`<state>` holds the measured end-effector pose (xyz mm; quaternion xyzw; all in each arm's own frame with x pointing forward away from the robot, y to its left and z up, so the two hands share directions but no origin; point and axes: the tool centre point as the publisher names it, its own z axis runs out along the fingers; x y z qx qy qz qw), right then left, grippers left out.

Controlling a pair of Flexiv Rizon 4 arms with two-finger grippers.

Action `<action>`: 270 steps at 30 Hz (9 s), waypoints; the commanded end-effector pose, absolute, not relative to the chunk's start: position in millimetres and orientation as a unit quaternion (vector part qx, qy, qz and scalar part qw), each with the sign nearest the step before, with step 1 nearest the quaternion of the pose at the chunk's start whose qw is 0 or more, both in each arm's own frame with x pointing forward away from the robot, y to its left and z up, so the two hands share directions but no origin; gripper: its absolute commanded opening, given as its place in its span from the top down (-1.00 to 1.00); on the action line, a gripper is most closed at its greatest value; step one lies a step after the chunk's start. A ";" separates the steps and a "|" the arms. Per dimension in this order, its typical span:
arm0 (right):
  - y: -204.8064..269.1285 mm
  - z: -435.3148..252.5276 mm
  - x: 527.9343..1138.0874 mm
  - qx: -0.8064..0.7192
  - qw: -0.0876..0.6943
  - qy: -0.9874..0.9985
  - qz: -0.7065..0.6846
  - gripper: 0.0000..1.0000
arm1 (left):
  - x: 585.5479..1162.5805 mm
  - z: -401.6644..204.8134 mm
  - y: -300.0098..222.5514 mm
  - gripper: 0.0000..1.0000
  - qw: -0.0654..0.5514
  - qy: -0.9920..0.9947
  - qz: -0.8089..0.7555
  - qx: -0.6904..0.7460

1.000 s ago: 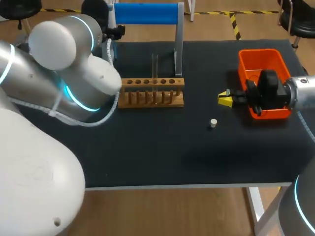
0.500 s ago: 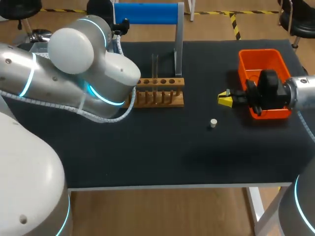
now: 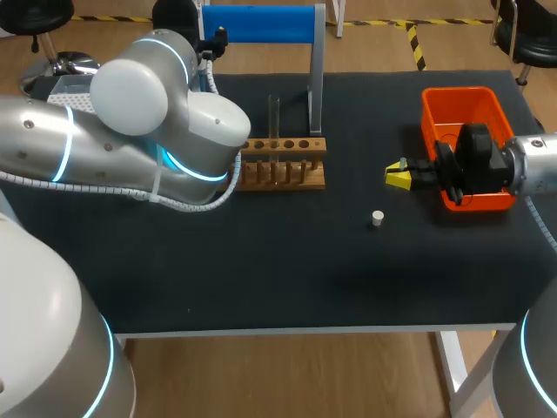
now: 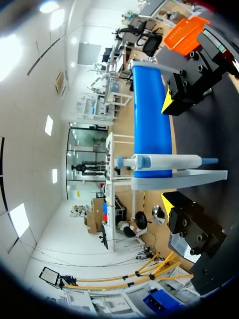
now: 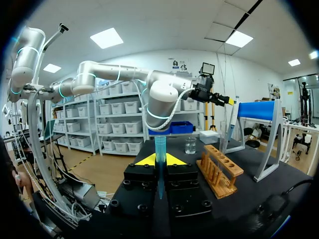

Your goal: Invert the test tube, pick up the pipette, mount the tip to pipette, aspirate from beaker and dispense into the tube, eject the tip, return the pipette, and cap with the stopper.

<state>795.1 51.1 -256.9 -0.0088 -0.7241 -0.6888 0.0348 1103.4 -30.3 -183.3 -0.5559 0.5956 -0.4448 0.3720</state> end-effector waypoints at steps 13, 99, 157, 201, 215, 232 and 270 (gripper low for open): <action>51.0 -256.9 794.6 -0.009 0.034 -0.724 -0.689 1.00 | 1129.0 -194.0 -28.8 -0.49 0.371 0.591 -0.452 -0.556; 51.0 -256.9 794.6 -0.009 0.034 -0.724 -0.689 1.00 | 1167.7 -203.2 -23.2 1.00 0.373 0.611 -0.437 -0.544; 51.0 -256.9 794.6 -0.009 0.034 -0.724 -0.689 1.00 | 984.0 -76.8 -59.3 1.00 0.234 0.728 -0.565 -0.309; 51.0 -256.9 794.6 -0.009 0.034 -0.724 -0.689 1.00 | 881.5 -36.7 -137.2 1.00 0.120 0.766 -0.610 -0.164; 51.0 -256.9 794.6 -0.009 0.034 -0.724 -0.689 1.00 | 839.2 -23.4 -182.5 1.00 0.070 0.757 -0.644 -0.086; 51.0 -256.9 794.6 -0.009 0.034 -0.724 -0.689 1.00 | 805.1 -3.1 -195.5 1.00 0.068 0.745 -0.661 -0.054; 51.0 -256.9 794.6 -0.009 0.034 -0.724 -0.689 1.00 | 791.6 -1.2 -200.4 1.00 0.034 0.742 -0.668 -0.043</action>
